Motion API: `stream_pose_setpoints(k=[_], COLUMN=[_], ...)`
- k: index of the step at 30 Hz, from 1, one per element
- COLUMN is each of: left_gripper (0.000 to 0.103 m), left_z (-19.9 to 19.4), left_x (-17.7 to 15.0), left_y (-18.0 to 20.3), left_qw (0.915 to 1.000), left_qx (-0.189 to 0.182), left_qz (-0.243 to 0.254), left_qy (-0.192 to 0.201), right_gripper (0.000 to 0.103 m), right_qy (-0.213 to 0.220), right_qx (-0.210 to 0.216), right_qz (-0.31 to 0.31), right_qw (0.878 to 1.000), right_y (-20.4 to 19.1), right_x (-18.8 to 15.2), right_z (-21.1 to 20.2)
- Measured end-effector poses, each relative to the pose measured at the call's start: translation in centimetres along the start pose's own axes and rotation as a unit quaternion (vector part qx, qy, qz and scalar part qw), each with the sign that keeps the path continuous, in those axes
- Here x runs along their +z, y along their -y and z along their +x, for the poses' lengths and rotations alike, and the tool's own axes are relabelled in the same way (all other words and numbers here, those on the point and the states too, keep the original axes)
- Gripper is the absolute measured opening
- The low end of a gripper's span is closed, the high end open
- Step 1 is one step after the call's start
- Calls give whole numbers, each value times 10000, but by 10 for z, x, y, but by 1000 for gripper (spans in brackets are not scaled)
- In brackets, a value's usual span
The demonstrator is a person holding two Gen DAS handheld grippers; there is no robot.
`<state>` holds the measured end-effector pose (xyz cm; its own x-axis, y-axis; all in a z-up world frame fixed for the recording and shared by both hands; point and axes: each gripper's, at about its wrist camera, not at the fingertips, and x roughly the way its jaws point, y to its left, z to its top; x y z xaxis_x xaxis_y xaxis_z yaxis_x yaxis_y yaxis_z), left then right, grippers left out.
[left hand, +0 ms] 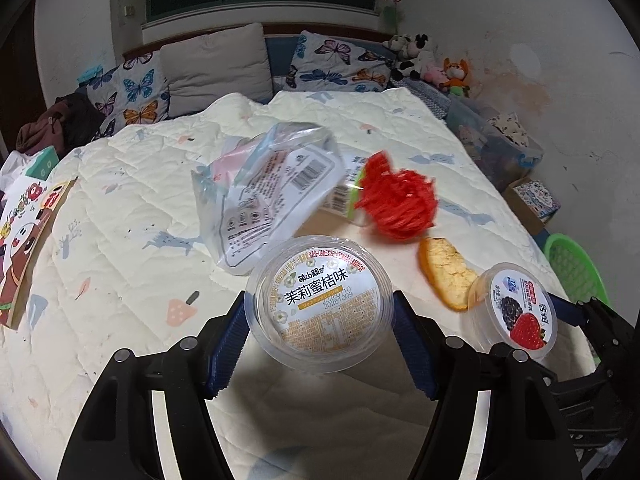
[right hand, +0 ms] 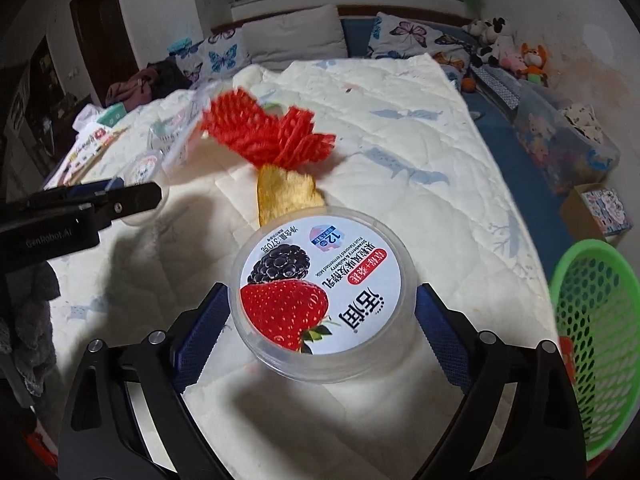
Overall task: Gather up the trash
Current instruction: 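Carry both cups to the wastebasket and open the right gripper over it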
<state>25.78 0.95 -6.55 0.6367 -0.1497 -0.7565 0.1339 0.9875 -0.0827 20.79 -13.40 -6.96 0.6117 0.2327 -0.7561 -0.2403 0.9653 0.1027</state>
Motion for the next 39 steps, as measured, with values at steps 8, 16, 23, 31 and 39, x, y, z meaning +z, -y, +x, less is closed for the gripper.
stream_pose_setpoints(k=[8, 16, 23, 31, 39], left_gripper=[67, 67, 67, 67, 67], left_z=[-17, -23, -24, -30, -27], left_x=[5, 5, 4, 7, 9], left_y=[25, 40, 49, 81, 134], left_qw=[9996, 9991, 9988, 9965, 9920], left_qx=[-164, -278, -293, -558, -930], left_qz=[162, 253, 357, 579, 836], left_qy=[157, 199, 171, 245, 198], right_gripper=[91, 91, 91, 91, 91], right_qy=[215, 334, 511, 638, 479], right_qx=[28, 92, 22, -409, -1086], right_qz=[207, 355, 412, 664, 1193], right_qw=[9996, 9988, 9978, 9949, 9857], right_y=[15, 26, 33, 73, 149], right_x=[-8, -14, -15, -28, -58], right_z=[-31, -48, -66, -93, -111])
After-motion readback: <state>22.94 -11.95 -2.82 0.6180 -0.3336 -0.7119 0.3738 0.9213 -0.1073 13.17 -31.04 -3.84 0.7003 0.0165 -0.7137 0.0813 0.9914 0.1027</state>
